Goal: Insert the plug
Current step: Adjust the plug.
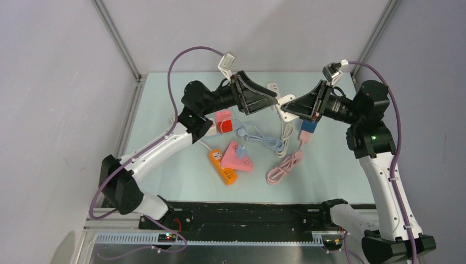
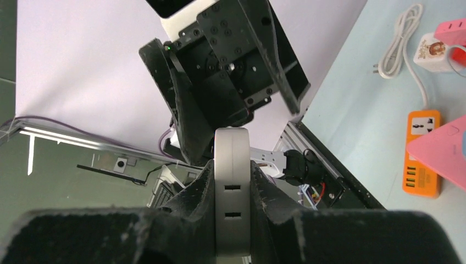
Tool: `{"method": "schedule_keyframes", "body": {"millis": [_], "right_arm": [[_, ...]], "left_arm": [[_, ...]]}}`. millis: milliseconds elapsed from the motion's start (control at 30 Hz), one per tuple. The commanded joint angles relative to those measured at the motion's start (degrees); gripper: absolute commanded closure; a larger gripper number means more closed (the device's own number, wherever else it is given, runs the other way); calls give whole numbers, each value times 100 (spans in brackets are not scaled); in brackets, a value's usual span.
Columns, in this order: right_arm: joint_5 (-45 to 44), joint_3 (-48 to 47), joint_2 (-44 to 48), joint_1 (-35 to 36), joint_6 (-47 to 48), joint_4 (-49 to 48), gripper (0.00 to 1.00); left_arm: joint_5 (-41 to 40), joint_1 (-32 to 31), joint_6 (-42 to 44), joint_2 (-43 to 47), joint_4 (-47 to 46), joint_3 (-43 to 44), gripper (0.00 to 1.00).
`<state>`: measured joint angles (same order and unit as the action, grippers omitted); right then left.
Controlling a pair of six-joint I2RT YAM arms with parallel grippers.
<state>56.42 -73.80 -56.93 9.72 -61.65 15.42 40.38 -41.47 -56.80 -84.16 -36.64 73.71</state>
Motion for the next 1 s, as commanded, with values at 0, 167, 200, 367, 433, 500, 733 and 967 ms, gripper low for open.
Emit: {"method": "schedule_keyframes", "body": {"millis": [0, 167, 200, 367, 433, 500, 733, 967], "right_arm": [[25, -11, 129, 32, -337, -626, 100], [-55, -9, 91, 45, -373, -645, 100], [-82, -11, 82, 49, -367, -661, 100], [-163, -8, 48, 56, -414, -747, 100], [-143, -9, 17, 53, -483, -848, 100], [-141, -11, 1, 54, -526, -911, 100], [-119, -5, -46, 56, -499, -844, 100], [-242, -8, -4, 0, -345, -598, 100]], "left_arm": [[589, -76, -741, -50, -1487, -10, 24], [821, -114, -1628, -304, -2499, -54, 22], [833, -119, -1731, -375, -2594, -56, 24], [859, -140, -1857, -522, -2756, -112, 35], [798, -146, -1851, -533, -2753, -172, 37], [753, -163, -1852, -553, -2752, -208, 39], [671, -226, -1814, -582, -2759, -248, 48], [692, -290, -1642, -627, -2574, -321, 90]]}}
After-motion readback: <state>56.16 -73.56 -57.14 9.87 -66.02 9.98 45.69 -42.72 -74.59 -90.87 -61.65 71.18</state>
